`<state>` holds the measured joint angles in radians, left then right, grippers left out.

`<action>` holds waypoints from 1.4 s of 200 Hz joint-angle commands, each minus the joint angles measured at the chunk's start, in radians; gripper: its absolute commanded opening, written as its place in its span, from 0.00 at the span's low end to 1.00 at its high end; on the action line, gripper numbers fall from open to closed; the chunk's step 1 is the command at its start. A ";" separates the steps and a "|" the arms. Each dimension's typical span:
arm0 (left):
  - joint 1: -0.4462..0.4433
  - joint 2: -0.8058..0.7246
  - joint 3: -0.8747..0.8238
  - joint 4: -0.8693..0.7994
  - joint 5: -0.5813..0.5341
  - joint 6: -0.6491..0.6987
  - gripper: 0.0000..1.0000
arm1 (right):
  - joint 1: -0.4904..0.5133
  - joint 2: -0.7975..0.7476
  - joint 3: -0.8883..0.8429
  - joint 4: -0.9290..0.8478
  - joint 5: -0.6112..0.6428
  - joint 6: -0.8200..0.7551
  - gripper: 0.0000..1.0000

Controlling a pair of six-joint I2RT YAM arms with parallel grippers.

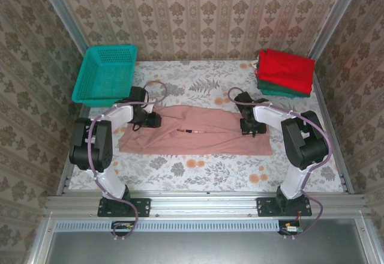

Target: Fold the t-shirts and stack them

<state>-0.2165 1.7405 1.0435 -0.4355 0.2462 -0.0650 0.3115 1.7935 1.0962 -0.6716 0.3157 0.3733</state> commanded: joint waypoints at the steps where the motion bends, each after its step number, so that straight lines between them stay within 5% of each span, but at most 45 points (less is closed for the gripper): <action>1: 0.008 -0.005 0.033 -0.043 0.040 0.037 0.16 | -0.014 -0.001 0.027 -0.040 0.048 -0.012 0.52; 32: -0.008 -0.107 0.024 -0.058 0.038 0.024 0.00 | -0.021 -0.023 0.054 -0.046 0.038 -0.018 0.52; 86: -0.087 -0.324 -0.037 -0.110 -0.056 -0.016 0.00 | -0.041 -0.041 0.081 -0.037 -0.016 -0.014 0.54; 147: -0.371 -0.438 -0.167 -0.185 -0.208 -0.138 0.02 | -0.133 -0.019 0.095 -0.043 -0.071 0.031 0.55; 182: -0.466 -0.438 -0.295 -0.118 -0.194 -0.233 0.15 | -0.200 0.013 0.128 -0.032 -0.116 0.045 0.55; 219: -0.474 -0.503 -0.359 -0.101 -0.176 -0.287 0.36 | -0.220 0.101 0.197 -0.025 -0.136 0.034 0.54; 238: -0.469 -0.594 -0.369 -0.107 -0.160 -0.297 0.62 | -0.226 0.154 0.238 -0.033 -0.142 0.037 0.50; 267: -0.427 -0.725 -0.372 -0.108 -0.163 -0.311 0.75 | -0.234 0.197 0.265 -0.048 -0.127 0.044 0.40; 280: -0.388 -0.749 -0.367 -0.102 -0.172 -0.310 0.90 | -0.241 0.206 0.270 -0.049 -0.130 0.043 0.34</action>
<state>-0.6571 1.0359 0.6727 -0.5392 0.0853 -0.3500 0.0856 1.9724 1.3361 -0.6857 0.1909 0.4011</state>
